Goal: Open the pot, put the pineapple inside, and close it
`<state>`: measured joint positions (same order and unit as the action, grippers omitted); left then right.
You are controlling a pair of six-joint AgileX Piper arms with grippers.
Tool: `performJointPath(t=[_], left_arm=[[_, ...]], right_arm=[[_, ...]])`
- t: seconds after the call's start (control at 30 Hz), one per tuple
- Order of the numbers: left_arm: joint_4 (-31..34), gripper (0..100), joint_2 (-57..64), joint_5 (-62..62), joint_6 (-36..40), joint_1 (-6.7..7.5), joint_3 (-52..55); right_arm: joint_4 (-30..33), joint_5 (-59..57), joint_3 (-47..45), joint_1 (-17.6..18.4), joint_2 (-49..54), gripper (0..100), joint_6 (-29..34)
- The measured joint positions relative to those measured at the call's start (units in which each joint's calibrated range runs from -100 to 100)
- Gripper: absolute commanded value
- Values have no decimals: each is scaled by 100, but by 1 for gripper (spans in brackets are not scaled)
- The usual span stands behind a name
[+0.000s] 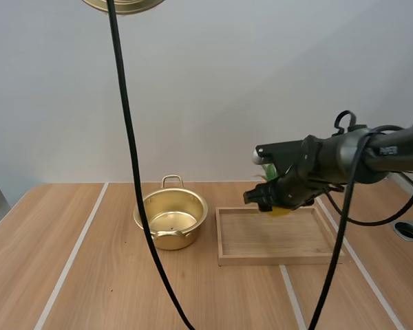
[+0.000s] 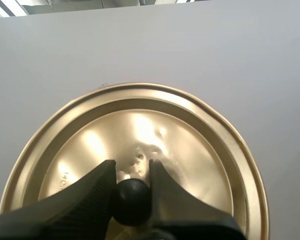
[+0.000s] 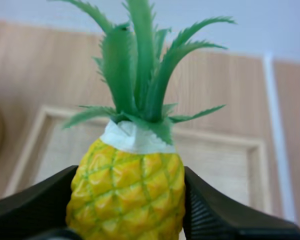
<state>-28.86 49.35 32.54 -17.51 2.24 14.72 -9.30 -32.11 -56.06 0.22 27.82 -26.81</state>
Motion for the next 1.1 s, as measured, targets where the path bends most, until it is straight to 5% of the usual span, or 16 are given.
performJointPath(t=[0.7, 1.1], left_arm=[[-10, 0, 0, 0, 0, 0, 0], [-10, 0, 0, 0, 0, 0, 0]], right_arm=[[-1796, -65, 0, 0, 2661, 0, -818], [-4437, -94, 0, 0, 2012, 0, -3633]])
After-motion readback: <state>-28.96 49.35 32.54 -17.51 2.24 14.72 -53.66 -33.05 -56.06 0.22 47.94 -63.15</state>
